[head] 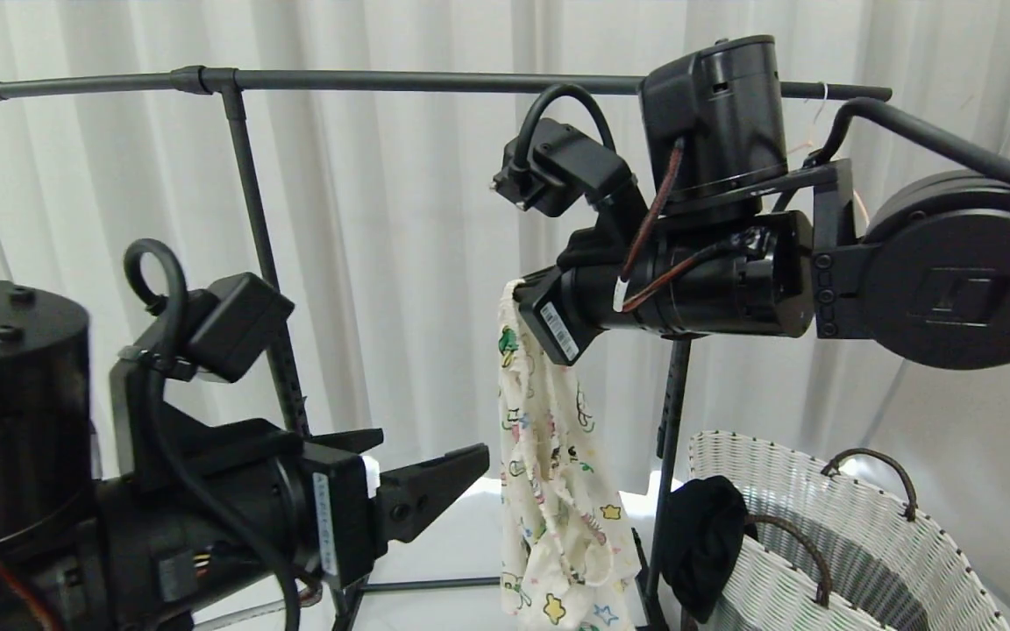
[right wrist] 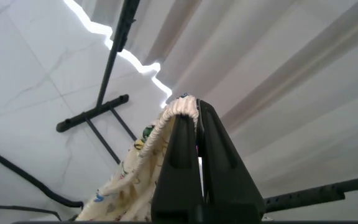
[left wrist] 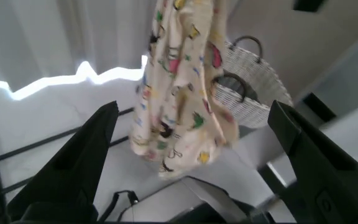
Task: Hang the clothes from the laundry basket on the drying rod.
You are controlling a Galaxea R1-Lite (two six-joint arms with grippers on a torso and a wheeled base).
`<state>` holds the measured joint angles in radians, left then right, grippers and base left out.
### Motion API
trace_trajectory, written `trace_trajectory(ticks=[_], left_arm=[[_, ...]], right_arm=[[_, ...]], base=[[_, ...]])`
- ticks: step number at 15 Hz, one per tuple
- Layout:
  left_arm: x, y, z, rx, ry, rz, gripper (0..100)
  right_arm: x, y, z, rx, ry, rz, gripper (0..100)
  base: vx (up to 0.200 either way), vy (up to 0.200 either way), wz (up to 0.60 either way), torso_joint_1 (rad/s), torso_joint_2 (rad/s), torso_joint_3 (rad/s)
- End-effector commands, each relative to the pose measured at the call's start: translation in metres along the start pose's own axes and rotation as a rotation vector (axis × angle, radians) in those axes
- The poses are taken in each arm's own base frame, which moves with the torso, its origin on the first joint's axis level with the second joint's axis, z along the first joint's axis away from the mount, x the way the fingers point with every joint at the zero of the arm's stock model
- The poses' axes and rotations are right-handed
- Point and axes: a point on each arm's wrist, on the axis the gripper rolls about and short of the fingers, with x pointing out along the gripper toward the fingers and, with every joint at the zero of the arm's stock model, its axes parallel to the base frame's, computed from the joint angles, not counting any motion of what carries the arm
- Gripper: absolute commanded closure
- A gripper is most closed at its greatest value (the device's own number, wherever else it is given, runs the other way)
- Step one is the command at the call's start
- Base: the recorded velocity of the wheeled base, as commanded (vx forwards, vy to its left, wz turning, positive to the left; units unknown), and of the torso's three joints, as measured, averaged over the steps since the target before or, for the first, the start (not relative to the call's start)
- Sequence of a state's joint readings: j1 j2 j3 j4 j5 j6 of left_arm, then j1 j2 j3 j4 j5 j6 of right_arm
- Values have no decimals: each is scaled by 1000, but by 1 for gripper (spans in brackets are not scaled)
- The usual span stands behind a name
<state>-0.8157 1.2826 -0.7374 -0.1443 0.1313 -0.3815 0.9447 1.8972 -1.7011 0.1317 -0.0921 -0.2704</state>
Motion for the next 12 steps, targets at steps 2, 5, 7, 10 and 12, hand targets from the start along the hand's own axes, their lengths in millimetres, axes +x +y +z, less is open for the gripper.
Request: trace_trajectory(ticks=[2,5,7,10,12], left_arm=[[42,-4,-5,14,42,96,0],[50,5,-6,2,56,137,0],[53,13,-3,-40,47,171,0],[35,8,4,-94,-5,121,0],[33,9,7,-106,-6,89,0]], right_arm=[[8,3,0,-1,2,4,100],[7,2,3,-2,-10,2,100],[5,3,7,-2,-26,2,100],[4,5,9,-4,-33,9,100],[3,11,11,-9,-39,23,100]], base=[[0,0,0,0,0,0],[0,0,0,0,0,0],[0,0,0,0,0,0],[0,0,0,0,0,0],[0,0,0,0,0,0]])
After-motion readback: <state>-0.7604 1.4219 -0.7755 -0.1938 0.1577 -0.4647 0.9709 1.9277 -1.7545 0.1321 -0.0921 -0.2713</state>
